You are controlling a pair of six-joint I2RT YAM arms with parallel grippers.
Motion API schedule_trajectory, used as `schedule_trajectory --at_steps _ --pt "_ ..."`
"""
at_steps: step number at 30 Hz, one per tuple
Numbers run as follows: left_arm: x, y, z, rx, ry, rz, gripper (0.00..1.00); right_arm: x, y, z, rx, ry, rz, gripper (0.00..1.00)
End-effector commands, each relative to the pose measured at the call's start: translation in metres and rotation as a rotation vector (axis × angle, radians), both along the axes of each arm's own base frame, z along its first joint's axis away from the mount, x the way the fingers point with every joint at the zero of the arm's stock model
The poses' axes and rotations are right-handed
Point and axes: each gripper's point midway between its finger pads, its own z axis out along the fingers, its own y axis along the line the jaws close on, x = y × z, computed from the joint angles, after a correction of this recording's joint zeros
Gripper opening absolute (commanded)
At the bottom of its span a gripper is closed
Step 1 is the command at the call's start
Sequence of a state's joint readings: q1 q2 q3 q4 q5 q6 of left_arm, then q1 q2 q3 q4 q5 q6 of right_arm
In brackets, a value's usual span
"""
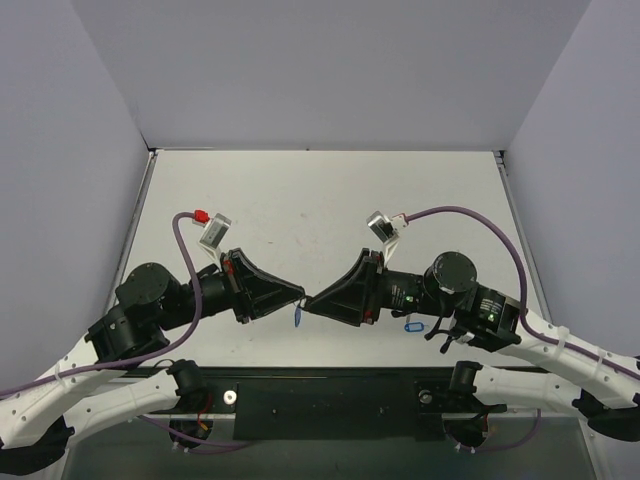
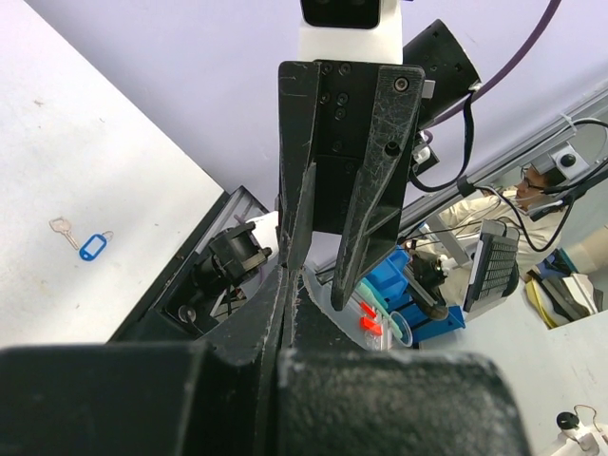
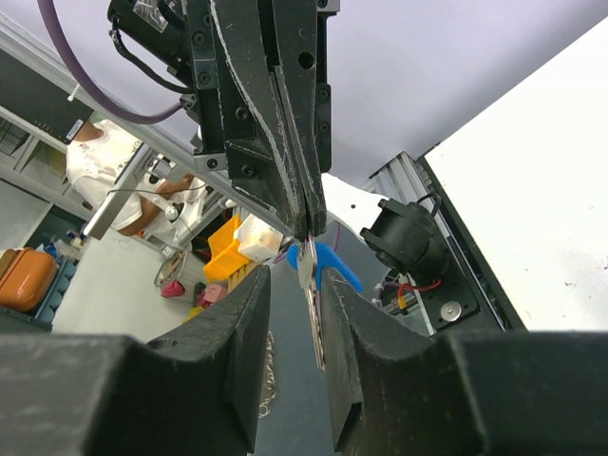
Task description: Remove the keys from the keyring
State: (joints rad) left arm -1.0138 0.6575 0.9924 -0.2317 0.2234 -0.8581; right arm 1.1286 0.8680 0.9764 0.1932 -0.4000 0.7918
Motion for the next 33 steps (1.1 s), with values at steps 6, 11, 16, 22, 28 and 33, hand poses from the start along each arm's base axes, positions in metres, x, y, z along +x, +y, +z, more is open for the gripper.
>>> schedule_trajectory --at_steps 6,11,16,22,28,33 --pt "0.004 -0.002 0.009 -0.049 -0.014 0.016 0.00 -0.004 0.005 0.028 0.097 -0.041 0.023 0.14" --pt "0.004 -0.002 0.006 -0.043 -0.010 0.018 0.00 -0.004 0.004 0.027 0.093 -0.044 0.024 0.00" --pt "0.002 0.002 0.006 -0.011 -0.009 0.021 0.00 -0.004 0.001 0.023 0.078 -0.048 0.018 0.00" --pt "0.002 0.007 0.010 0.032 -0.026 0.034 0.57 -0.008 0.001 0.022 0.070 -0.048 0.039 0.00" --pt "-0.001 0.014 0.014 0.029 -0.038 0.036 0.54 -0.011 -0.001 0.024 0.074 -0.052 0.045 0.00" --pt "-0.005 0.014 0.013 0.038 -0.045 0.019 0.41 -0.010 -0.002 0.024 0.074 -0.053 0.042 0.00"
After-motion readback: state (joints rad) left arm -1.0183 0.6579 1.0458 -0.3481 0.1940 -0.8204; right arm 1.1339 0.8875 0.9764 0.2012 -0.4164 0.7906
